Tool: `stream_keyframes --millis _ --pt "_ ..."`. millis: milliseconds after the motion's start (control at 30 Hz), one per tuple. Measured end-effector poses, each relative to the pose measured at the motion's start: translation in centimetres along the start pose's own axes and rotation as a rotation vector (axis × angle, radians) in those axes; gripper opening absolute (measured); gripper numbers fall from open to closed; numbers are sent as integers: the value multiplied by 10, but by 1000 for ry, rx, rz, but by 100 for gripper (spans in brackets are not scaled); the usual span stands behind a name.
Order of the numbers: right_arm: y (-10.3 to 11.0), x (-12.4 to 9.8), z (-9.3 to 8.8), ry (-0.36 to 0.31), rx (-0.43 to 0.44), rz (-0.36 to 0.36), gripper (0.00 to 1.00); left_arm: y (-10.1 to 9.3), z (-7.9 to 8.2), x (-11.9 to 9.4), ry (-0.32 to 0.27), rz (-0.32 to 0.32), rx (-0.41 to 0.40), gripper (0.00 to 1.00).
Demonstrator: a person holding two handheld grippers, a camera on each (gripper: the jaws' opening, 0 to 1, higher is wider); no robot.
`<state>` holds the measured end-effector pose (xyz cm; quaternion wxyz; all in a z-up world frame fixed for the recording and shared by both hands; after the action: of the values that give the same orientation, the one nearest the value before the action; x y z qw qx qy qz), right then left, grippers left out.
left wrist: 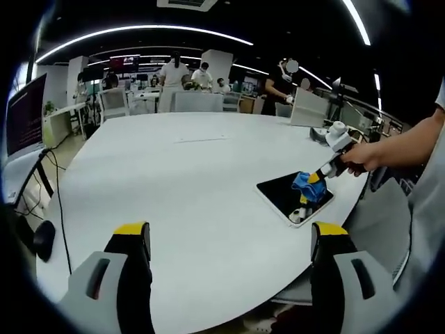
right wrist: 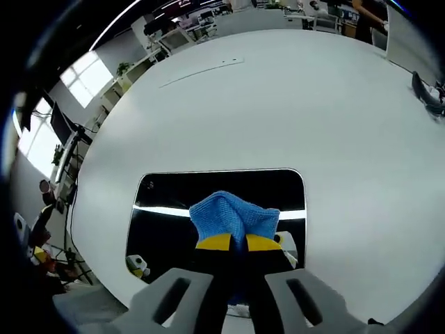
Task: Wipe the mirror surface with the cleaning cloth until all visible marks leave the cleaned area.
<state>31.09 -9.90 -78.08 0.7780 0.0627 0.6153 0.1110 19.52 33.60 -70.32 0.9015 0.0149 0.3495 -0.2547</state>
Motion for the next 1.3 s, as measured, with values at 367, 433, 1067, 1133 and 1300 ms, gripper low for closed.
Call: stream_keyframes --millis 367,433,1067,1133,1300 --pt "-25 -7 1 5 8 -34 0 -4 3 2 -12 -8 -4 93" --pt "-30 -8 1 5 30 -25 0 -3 3 2 -15 -5 -9 93" --pt "-44 -9 -3 -12 62 -66 0 -9 6 10 2 -18 -4 93" --pt "-40 -10 -4 -15 58 -80 0 -10 7 10 3 -20 -1 93" --pt "-38 -12 -7 -11 56 -77 0 -6 9 10 1 -16 4 93"
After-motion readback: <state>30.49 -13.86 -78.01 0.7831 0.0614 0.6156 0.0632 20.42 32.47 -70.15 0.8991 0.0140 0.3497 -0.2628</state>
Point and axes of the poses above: the point that each gripper's makers call its tool centre point, and the gripper's own axes: x roughly forward along the fingers, y roughly to its left, z roughly out of its top, the point moved 10 cm from there along -x, roughly backward along the fingers, and after that the axes turned 14 degrees about y, right-handed, at the moved point
